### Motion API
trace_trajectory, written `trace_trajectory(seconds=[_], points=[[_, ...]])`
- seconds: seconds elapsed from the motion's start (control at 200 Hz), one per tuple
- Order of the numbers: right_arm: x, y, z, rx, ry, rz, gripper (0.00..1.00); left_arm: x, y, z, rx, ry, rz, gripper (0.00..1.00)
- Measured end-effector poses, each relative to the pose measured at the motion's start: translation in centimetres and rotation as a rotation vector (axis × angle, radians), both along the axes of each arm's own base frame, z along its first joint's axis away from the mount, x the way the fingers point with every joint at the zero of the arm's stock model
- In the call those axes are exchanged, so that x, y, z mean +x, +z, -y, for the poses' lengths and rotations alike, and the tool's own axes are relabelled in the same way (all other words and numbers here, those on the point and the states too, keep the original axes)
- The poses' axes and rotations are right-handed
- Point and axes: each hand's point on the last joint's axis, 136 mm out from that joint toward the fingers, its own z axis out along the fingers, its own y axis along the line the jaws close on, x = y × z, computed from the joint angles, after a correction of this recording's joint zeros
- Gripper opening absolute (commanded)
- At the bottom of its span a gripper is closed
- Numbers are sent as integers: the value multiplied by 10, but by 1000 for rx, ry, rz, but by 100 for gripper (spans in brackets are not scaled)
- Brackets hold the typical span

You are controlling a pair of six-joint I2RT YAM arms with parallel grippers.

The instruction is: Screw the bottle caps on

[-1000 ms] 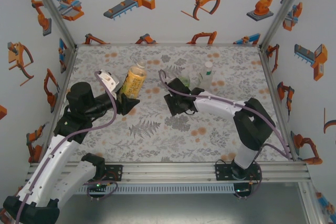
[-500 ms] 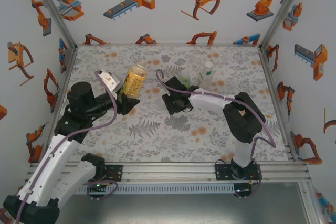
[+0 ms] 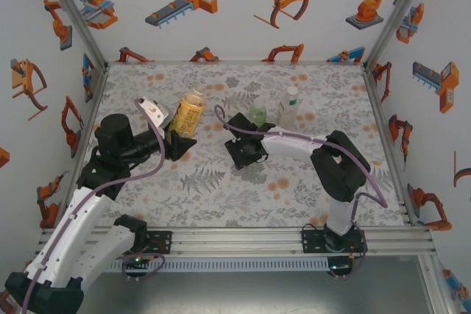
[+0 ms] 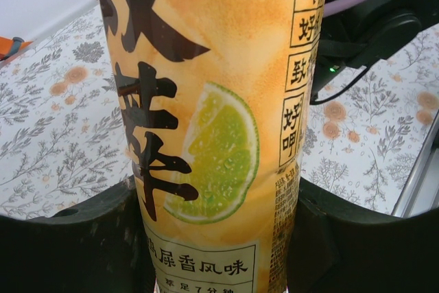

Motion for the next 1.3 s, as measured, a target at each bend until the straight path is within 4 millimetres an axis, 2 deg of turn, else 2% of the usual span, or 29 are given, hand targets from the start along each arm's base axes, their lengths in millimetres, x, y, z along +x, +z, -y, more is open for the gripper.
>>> trace_trajectory(seconds=[0.36,0.576,0.851,1.036,1.297], points=[[-52,-4,-22,-4,82,-84,45,1,-2,1,-1,1,-11,0],[-76,3,-36,12,112,-91,45,2,-3,1,1,1,-16,0],[-65,25,-27,7,47,-12,46,3,-3,1,1,1,-17,0],[-63,25,-26,0,34,-3,49,3,-3,1,1,1,-17,0],[-62,14,-23,-29,27,-12,51,3,-3,1,1,1,-16,0]])
